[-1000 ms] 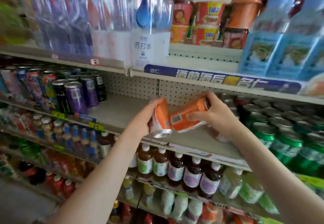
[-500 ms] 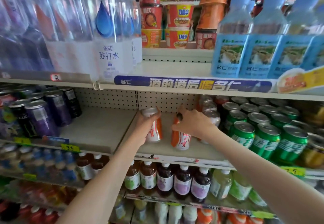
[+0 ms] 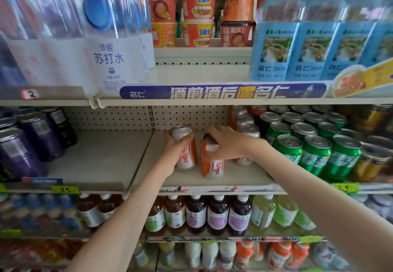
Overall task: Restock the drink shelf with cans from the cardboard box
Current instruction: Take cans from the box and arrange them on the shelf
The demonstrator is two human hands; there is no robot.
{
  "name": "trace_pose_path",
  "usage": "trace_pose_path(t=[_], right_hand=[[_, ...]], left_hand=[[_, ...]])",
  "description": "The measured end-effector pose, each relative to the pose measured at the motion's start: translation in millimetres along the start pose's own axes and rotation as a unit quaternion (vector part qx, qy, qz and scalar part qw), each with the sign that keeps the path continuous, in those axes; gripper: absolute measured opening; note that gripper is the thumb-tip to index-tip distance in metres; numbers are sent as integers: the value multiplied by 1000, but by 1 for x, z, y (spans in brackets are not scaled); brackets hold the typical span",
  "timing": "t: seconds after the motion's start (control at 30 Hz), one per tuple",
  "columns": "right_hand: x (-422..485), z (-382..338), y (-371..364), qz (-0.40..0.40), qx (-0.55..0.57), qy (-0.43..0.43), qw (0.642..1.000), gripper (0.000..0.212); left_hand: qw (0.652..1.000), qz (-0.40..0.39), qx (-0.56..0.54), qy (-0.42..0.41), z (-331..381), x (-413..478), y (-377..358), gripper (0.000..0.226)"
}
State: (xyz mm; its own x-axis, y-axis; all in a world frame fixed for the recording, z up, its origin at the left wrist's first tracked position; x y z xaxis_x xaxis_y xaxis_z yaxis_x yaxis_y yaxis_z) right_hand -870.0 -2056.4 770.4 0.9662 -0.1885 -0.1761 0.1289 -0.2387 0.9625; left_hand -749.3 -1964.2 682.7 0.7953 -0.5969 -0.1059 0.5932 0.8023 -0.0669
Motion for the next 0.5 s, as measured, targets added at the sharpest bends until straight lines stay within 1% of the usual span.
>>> trace_pose_path(t=[0.1, 0.17, 0.23, 0.27, 0.4, 0.5], right_hand=[[-7, -2, 11, 36, 0, 24, 999, 81], [-12, 0, 14, 41, -21, 26, 999, 82], [-17, 6, 16, 40, -36, 19, 998, 80], [-19, 10, 17, 43, -37, 13, 998, 77], [-33, 24, 23, 62, -72, -6, 995, 63], [-43, 33, 27, 81, -106, -14, 991, 63]], left_hand=[[1000, -21, 19, -7, 5, -3, -5, 101], [999, -31, 30, -12, 9, -8, -11, 85], [999, -23, 30, -21, 9, -8, -13, 71], [999, -18, 30, -23, 9, -8, -12, 70], [999, -15, 16, -24, 7, -7, -16, 80], [1000, -2, 7, -29, 11, -12, -24, 76]])
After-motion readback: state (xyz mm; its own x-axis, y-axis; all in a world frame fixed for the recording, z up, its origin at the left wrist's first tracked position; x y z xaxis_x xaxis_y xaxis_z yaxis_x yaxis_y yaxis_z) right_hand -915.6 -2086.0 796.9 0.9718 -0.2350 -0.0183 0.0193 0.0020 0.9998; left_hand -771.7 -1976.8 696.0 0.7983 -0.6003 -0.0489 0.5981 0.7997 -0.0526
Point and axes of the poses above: each hand's wrist, its own x-axis towards the middle knuckle, its own y-axis out of the back of the hand, z = x × y, the point moved 9 cm from there along x, towards the middle knuckle, and after that the axes turned 4 degrees about -z, right-handed, at the moved point
